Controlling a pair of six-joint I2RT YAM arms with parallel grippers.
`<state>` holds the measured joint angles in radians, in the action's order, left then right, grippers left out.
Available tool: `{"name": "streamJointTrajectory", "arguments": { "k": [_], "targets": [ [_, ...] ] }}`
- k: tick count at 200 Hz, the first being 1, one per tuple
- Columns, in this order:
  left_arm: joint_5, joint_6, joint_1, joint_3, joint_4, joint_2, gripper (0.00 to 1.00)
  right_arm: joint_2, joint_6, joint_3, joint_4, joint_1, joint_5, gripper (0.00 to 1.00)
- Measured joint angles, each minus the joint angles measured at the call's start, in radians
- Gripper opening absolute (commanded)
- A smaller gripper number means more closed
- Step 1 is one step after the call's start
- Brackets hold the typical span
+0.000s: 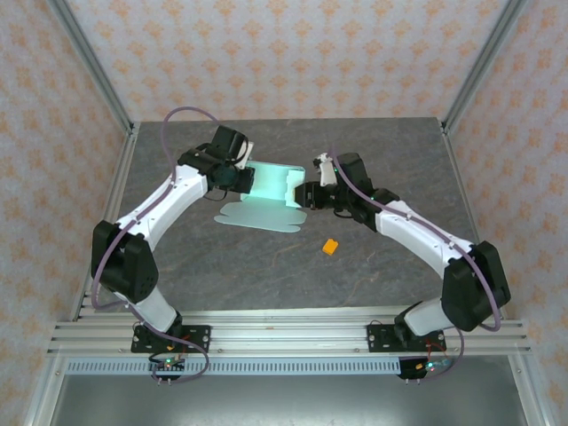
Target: Fold the paper box
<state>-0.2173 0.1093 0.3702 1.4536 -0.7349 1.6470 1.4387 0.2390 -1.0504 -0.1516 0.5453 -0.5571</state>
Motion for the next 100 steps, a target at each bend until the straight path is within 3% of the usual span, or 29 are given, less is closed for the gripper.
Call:
{"name": "streamJointTrajectory", "arguments": {
  "k": [100],
  "targets": [
    [0.042, 0.04, 0.037, -0.037, 0.056, -0.031, 0.02, 0.132, 0.024, -0.211, -0.217, 0.076, 0.329, 0.26]
  ]
}}
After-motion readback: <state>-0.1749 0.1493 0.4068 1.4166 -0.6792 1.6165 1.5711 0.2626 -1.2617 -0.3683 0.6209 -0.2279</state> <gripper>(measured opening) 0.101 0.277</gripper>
